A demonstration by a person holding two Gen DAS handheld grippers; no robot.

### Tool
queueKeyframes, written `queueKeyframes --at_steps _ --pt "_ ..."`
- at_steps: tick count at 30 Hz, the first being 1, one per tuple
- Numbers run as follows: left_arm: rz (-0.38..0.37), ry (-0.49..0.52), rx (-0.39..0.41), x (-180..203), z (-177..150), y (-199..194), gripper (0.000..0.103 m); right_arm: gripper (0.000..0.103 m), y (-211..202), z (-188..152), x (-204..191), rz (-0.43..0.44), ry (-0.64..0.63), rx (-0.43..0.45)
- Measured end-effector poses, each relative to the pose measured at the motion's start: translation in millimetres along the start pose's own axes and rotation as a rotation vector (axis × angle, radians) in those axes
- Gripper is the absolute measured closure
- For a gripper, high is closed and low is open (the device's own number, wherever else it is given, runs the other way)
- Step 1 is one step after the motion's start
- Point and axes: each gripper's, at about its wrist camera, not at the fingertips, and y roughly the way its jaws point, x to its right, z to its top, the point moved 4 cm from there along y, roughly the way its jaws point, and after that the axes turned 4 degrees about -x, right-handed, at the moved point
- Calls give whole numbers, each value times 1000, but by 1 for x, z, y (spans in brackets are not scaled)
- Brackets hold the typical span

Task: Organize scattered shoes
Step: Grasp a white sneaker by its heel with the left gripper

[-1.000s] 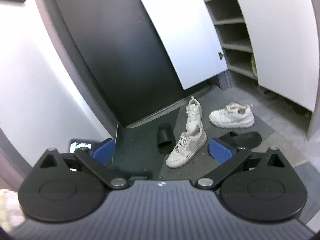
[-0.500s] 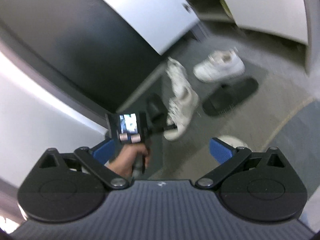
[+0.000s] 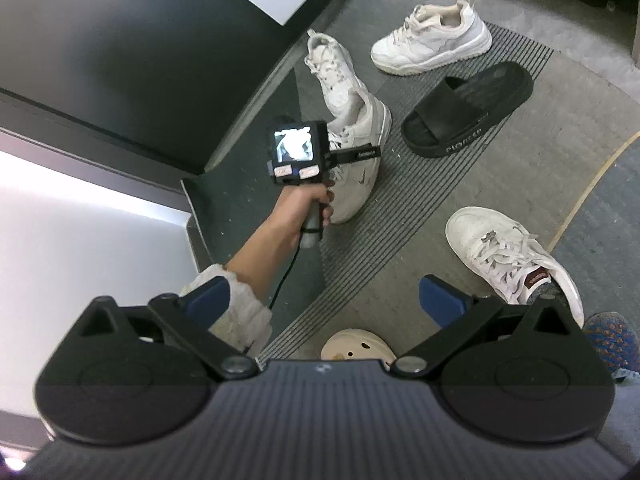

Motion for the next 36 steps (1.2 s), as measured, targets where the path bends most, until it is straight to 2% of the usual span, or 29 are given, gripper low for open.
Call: queueKeyframes --at_steps 4,6,9,13,16,24,26,29,36 --pt "50 4 -23 5 -2 17 5 0 9 3 -4 -5 -11 -22" --pt "57 -3 -24 7 -1 17 13 0 8 3 -4 -9 -19 -19" --pt "70 -18 -58 9 -2 11 20 0 -6 0 2 6 24 8" --pt "87 -39 -100 15 -20 -3 22 0 -26 -4 8 58 64 37" --pt "86 27 -142 30 -54 -23 22 0 -43 -6 10 99 76 58" --pt "74 86 -213 46 -136 -75 22 0 -75 -20 20 163 70 90" --pt "92 132 -223 51 -156 -85 22 0 -80 -25 20 172 60 88" --pt "106 171 -242 56 -170 -90 22 0 -84 -33 16 172 21 81" --pt "110 138 -227 50 -175 -94 12 0 -94 -43 9 156 -63 93"
